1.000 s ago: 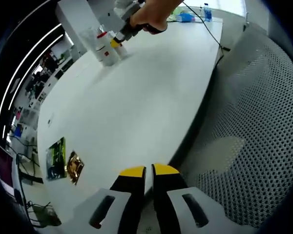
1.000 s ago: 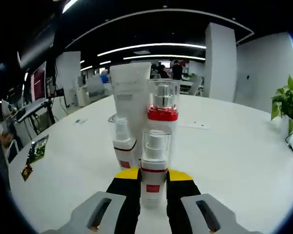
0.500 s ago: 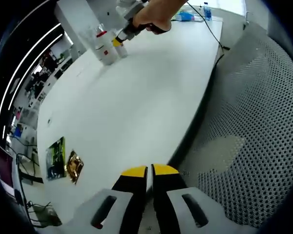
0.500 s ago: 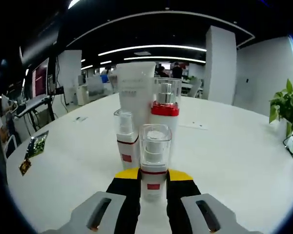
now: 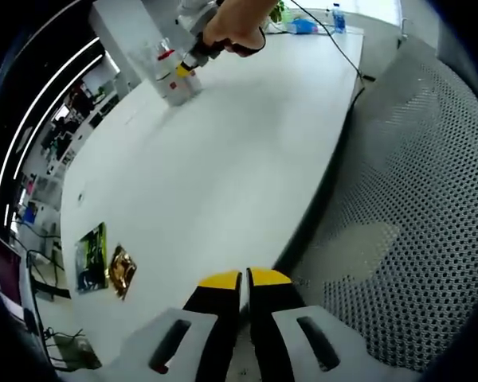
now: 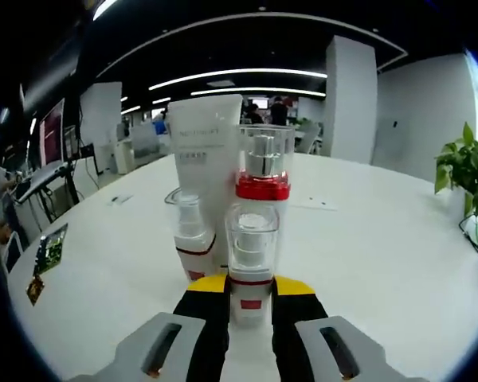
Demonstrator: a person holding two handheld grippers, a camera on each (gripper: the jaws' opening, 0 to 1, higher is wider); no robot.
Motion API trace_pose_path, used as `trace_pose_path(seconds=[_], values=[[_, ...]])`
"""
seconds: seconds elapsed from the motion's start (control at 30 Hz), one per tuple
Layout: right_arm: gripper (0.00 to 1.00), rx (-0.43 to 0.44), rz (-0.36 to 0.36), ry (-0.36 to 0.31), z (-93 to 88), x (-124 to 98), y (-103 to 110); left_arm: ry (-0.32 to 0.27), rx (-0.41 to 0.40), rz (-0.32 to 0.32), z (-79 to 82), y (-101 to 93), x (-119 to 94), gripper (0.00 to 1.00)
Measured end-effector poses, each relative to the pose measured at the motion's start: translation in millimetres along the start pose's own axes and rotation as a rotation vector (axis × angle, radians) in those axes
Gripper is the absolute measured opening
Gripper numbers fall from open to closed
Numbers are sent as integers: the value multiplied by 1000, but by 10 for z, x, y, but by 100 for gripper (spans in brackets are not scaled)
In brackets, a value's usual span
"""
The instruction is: Arrange the skincare products in the storage area until every visible bottle or jar stands upright without overlapping.
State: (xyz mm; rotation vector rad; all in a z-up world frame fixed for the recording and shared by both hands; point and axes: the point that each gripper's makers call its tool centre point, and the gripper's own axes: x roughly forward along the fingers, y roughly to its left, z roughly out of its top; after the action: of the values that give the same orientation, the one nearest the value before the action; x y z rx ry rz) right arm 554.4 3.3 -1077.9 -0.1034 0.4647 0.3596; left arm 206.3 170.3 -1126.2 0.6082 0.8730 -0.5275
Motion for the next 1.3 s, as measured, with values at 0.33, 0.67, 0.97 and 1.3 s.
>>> trace_pose_path(seconds=[0.33, 0.67, 0.97, 1.3], values=[[12, 25, -34, 17, 23, 49, 8, 7, -1, 8, -15, 17, 3, 0], [13, 19, -45, 52, 9, 51, -12, 10, 1, 14, -18, 31, -2, 0], [21, 24, -58, 70, -45, -89, -83, 8, 6, 19, -12, 41, -8, 0], [30, 248, 85, 152, -430, -474, 266, -4, 8, 19, 4, 33, -4, 0]])
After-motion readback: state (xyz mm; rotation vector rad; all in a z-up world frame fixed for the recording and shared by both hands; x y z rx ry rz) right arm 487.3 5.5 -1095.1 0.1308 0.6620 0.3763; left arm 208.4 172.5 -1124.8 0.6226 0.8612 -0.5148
